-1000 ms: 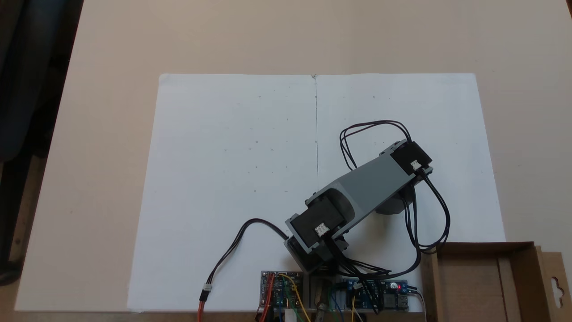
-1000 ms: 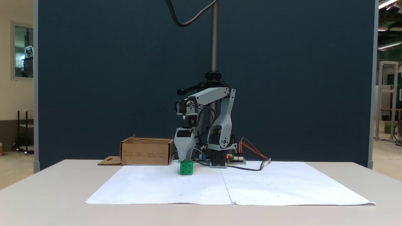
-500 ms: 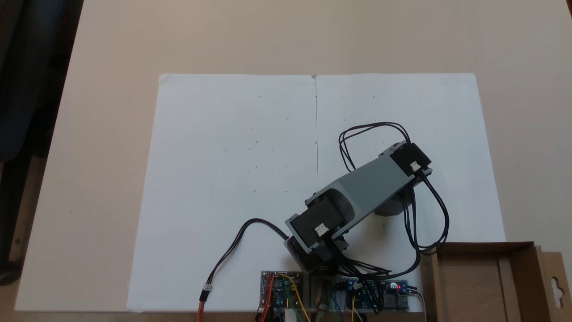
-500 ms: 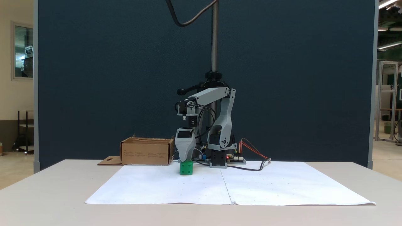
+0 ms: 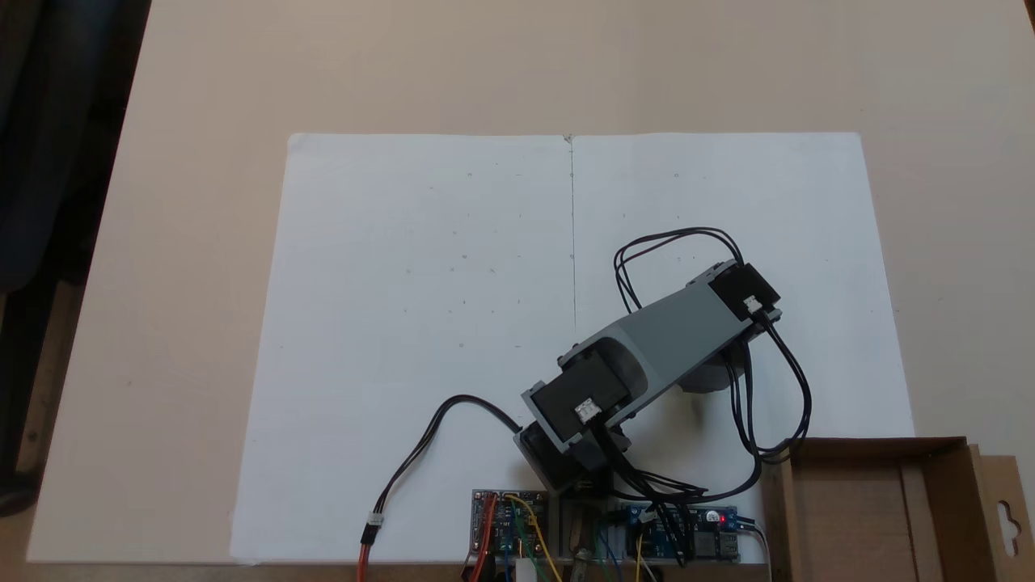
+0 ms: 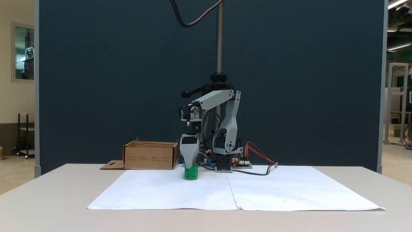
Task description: Grasp a green dice and put it in the bin.
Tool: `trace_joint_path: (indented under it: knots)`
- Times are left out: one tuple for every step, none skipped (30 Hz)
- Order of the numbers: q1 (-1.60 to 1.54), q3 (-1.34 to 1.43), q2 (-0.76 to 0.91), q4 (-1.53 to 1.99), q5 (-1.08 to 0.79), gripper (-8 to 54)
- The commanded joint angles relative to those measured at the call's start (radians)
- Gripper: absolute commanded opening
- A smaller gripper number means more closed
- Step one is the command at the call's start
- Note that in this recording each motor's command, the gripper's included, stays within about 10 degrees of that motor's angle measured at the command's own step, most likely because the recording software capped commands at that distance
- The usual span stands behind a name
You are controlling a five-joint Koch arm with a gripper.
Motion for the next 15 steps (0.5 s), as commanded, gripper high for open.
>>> trace_joint_path:
  knots:
    - [0.005, -0.002, 0.0, -0.025, -0.08, 52.3]
    - [0.005, -0.002, -0.005, -0.025, -0.08, 52.3]
    - [0.005, -0.002, -0.011, -0.025, -0.081, 52.3]
    - [0.005, -0.002, -0.015, -0.025, -0.08, 52.3]
    - [0.005, 0.0, -0.023, -0.026, -0.081, 52.3]
    - [0.005, 0.002, -0.028, -0.032, -0.08, 52.3]
    - [0.005, 0.003, -0.032, -0.04, -0.081, 52.3]
    - [0.005, 0.003, -0.038, -0.041, -0.08, 52.3]
    - [0.005, 0.003, -0.043, -0.041, -0.08, 52.3]
    - [0.005, 0.005, -0.049, -0.043, -0.078, 52.2]
    - [0.005, 0.005, -0.054, -0.046, -0.078, 51.3]
    - [0.005, 0.011, -0.057, -0.057, -0.078, 50.6]
    - [0.005, 0.023, -0.058, -0.08, -0.078, 50.5]
    - [0.005, 0.04, -0.061, -0.117, -0.077, 49.8]
    - [0.005, 0.055, -0.064, -0.143, -0.075, 49.4]
